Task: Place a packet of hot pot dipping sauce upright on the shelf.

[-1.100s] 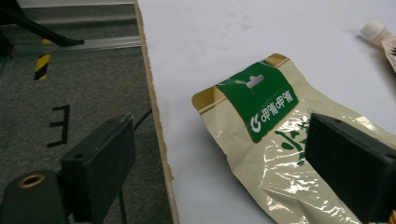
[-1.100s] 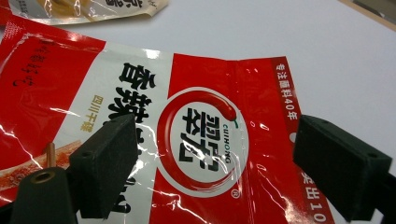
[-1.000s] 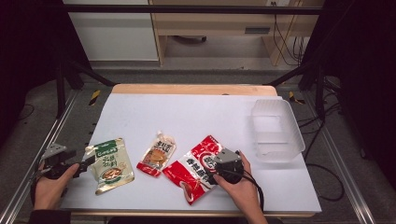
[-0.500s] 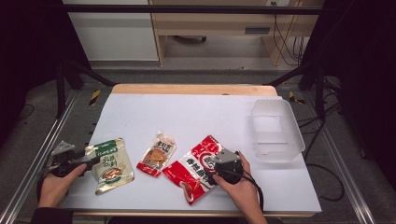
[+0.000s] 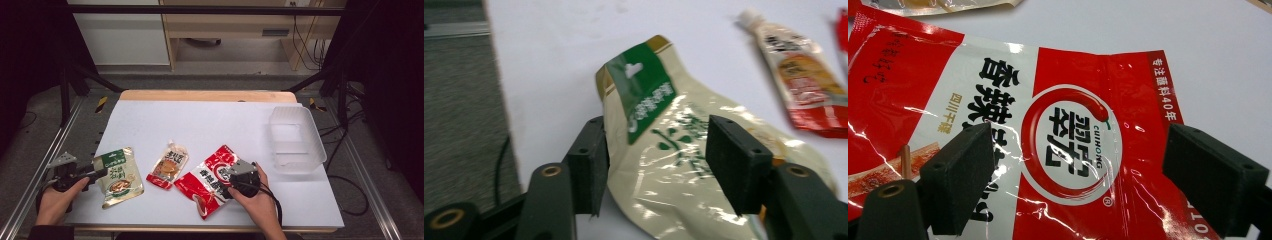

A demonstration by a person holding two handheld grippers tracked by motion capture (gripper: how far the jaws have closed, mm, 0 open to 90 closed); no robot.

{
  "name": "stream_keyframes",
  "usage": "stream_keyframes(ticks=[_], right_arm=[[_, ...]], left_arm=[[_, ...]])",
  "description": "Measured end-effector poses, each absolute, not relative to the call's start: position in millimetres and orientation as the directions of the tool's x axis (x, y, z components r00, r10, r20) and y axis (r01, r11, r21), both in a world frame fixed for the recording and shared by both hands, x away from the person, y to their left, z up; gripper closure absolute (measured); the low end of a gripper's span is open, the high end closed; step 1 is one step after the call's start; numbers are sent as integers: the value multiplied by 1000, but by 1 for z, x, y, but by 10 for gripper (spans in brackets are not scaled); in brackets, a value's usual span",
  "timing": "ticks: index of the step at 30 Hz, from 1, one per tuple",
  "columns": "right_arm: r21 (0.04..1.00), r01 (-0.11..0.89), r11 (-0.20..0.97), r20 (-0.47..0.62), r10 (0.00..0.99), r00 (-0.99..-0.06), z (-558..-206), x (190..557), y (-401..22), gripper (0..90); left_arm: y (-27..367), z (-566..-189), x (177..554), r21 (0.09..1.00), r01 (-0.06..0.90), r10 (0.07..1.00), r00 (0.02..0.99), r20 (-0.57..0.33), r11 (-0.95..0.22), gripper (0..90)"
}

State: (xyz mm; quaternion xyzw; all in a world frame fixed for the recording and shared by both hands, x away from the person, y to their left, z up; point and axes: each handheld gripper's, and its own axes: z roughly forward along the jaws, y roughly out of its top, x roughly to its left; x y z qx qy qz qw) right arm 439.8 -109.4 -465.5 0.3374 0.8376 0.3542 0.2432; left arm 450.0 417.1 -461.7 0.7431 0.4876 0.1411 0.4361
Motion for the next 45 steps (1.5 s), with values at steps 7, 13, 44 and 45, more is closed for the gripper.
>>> stream_keyframes(ticks=[7,13,44,45], right_arm=[[750,397,530,-171,735,-657,-467,440,-109,138],[746,397,535,-175,732,-658,-467,440,-108,136],[819,354,452,-116,734,-669,-447,434,-108,116],[815,356,457,-118,733,-670,-445,433,-107,119]], left_arm=[[411,-466,453,756,618,857,490,-159,-213,496],[411,-468,457,754,618,872,471,-131,-221,582],[382,-387,427,828,440,825,564,47,-348,900],[374,-375,422,838,405,801,595,61,-365,900]])
